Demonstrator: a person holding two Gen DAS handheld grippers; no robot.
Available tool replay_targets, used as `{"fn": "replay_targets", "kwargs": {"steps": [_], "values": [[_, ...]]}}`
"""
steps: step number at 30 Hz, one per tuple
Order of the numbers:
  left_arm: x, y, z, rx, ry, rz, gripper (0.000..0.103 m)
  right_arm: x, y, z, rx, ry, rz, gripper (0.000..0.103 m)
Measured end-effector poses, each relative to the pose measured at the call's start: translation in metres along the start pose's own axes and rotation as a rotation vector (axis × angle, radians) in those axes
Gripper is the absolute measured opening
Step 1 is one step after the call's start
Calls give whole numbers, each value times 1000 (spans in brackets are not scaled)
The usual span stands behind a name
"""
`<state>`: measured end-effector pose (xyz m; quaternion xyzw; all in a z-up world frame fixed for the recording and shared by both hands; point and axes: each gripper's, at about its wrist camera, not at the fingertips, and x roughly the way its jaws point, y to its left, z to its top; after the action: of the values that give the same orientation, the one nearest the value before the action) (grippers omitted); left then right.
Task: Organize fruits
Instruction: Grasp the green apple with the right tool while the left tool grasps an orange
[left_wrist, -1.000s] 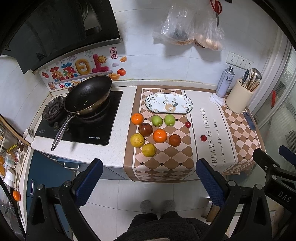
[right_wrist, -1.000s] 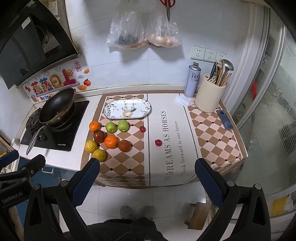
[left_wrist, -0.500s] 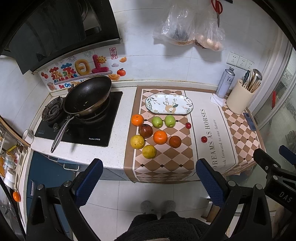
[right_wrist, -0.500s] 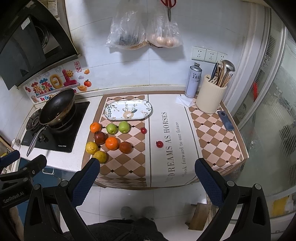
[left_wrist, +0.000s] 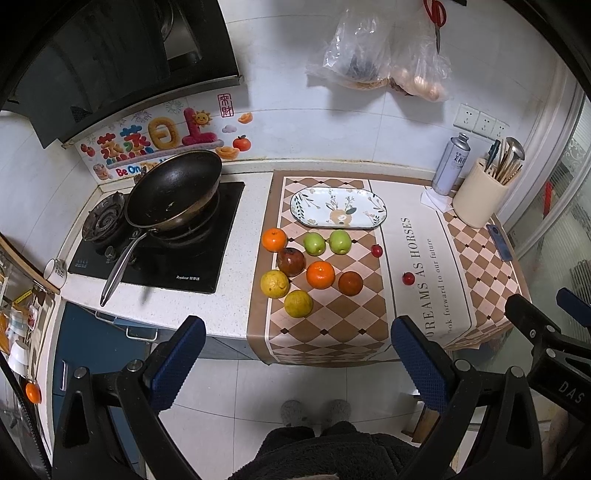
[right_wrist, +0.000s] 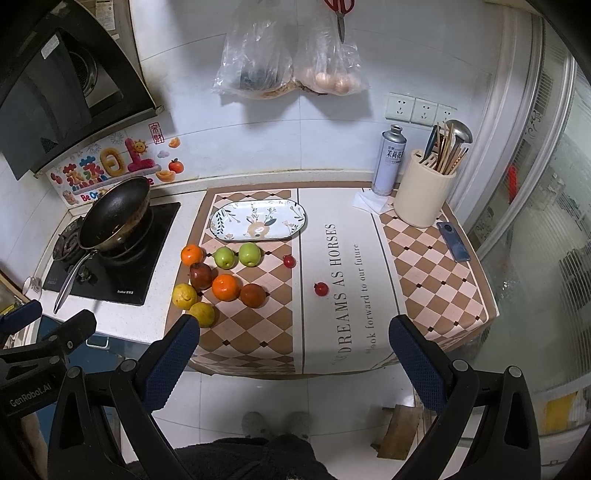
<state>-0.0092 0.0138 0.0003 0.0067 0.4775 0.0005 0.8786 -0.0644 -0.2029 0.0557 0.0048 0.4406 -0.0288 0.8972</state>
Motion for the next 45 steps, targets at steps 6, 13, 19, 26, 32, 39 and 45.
{"fn": "replay_targets", "kwargs": {"steps": [6, 13, 19, 26, 32, 39, 45], "values": [[0, 0, 0, 0, -1, 0, 103, 0, 3, 0, 3, 1, 3, 103], [4, 11, 8, -3, -50, 4, 103, 2, 9, 4, 60, -37, 15, 103], [30, 41, 24, -16, -177, 82, 103, 40, 19, 11, 112, -54, 51, 103], [105, 78, 47, -39, -78, 182, 103, 138, 34, 12, 141, 107, 123, 103], [185, 91, 62, -67, 113, 170, 103, 257, 43, 18, 133, 285, 168, 99], [292, 97, 99, -121, 325, 152, 102, 376, 48, 38, 160, 445, 249, 93], [383, 93, 125, -186, 502, 75, 92, 455, 52, 71, 183, 523, 288, 85]]}}
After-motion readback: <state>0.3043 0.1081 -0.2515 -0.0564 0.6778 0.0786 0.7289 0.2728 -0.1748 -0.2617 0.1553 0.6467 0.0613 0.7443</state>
